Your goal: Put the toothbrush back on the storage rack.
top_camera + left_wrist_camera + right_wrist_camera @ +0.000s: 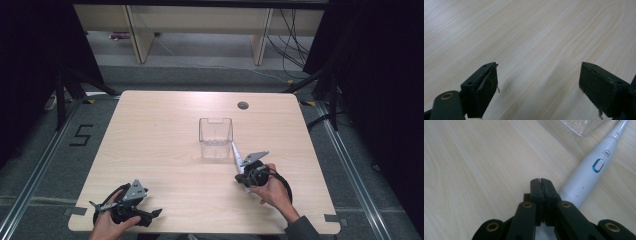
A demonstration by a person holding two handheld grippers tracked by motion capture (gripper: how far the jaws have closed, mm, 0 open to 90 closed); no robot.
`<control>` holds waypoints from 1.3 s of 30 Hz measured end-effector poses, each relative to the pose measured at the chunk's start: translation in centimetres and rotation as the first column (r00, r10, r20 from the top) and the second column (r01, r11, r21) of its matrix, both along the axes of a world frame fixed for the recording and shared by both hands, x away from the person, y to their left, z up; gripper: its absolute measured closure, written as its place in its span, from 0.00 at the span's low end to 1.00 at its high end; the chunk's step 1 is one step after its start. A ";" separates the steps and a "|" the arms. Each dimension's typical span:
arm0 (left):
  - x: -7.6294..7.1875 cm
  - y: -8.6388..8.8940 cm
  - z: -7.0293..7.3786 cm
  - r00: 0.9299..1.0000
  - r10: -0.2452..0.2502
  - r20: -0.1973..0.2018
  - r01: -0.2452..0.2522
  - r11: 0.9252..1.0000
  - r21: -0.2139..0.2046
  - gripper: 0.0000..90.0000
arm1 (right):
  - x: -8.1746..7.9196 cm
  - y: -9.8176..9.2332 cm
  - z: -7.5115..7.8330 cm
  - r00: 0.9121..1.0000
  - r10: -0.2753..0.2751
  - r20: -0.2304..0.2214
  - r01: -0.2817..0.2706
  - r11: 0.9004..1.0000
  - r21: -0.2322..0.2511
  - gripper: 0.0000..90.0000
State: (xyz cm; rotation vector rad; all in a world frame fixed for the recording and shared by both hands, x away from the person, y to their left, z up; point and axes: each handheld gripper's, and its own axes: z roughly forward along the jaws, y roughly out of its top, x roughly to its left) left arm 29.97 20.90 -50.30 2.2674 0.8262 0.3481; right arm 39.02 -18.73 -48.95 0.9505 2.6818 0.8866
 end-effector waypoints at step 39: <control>0.0 0.0 0.0 1.000 -0.001 -0.001 0.001 1.000 0.001 0.17 | -0.8 -7.4 0.4 0.989 -0.146 -0.032 0.146 0.989 0.007 0.99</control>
